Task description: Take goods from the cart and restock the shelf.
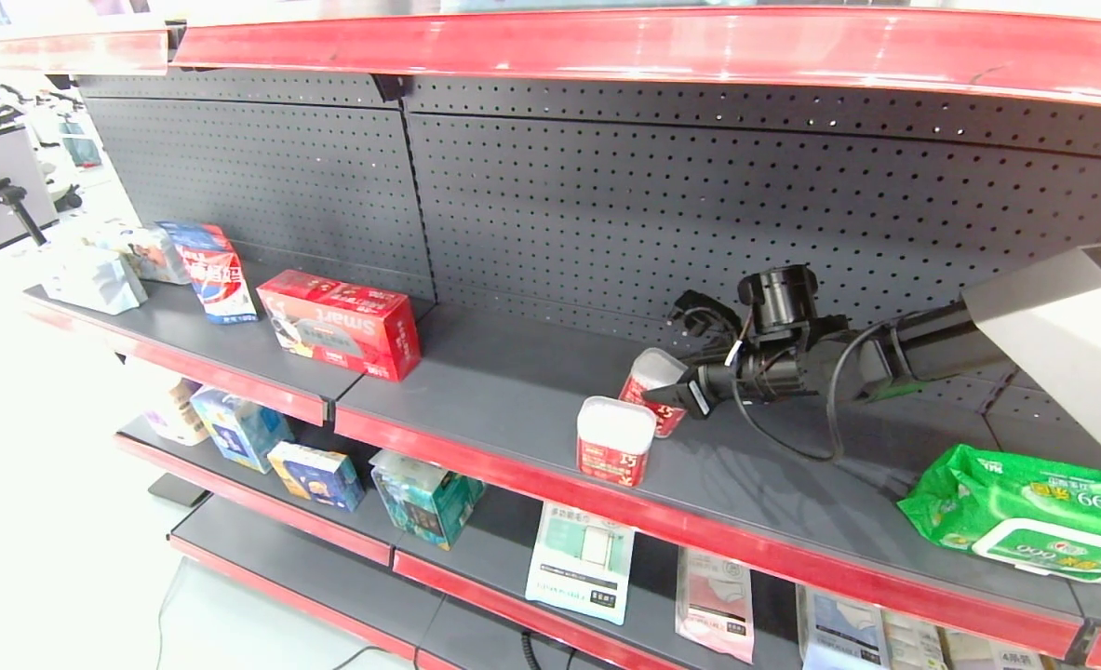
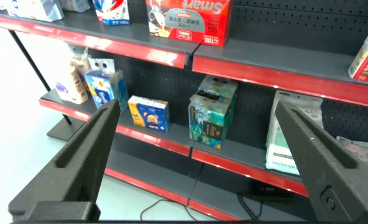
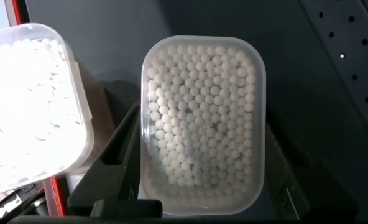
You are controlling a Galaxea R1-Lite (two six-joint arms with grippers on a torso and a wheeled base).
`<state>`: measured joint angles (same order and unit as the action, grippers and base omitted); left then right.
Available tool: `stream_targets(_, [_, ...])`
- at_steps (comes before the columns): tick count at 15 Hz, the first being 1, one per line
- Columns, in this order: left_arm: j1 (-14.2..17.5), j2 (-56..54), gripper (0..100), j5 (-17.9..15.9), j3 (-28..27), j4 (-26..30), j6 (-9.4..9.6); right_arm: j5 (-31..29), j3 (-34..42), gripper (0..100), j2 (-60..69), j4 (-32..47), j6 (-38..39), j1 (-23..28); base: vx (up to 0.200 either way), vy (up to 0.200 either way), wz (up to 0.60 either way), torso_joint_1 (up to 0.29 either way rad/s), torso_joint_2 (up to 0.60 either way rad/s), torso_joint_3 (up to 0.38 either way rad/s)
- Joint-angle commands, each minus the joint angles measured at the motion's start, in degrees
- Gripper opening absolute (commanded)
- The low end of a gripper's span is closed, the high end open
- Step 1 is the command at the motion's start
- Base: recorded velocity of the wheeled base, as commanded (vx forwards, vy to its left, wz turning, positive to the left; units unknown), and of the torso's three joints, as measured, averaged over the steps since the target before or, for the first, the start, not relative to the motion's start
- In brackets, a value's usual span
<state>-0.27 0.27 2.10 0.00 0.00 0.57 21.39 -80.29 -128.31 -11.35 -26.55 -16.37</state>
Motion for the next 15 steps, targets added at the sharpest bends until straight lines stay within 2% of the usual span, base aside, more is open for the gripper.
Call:
stream_targets(1, [0.0, 0.0, 100, 0.0, 0.0, 0.0, 0.04, 0.0, -0.1, 0, -0.5, 0.0, -0.1, -0.2, 0.0, 0.0, 0.0, 0.0, 0.0, 0.0])
stream_targets(12, [0.0, 0.0, 100, 0.0, 0.0, 0.0, 0.04, -1.6, 0.0, 0, -1.3, 0.7, -0.4, -0.2, 0.0, 0.0, 0.0, 0.0, 0.0, 0.0])
stream_targets(13, [0.0, 0.0, 100, 0.0, 0.0, 0.0, 0.04, -1.6, 0.1, 100, -1.3, 0.7, -0.6, -0.2, 0.0, 0.0, 0.0, 0.0, 0.0, 0.0])
stream_targets(15, [0.0, 0.0, 100, 0.0, 0.0, 0.0, 0.04, -2.2, 0.2, 100, -1.3, 0.6, -0.6, -0.2, 0.0, 0.0, 0.0, 0.0, 0.0, 0.0])
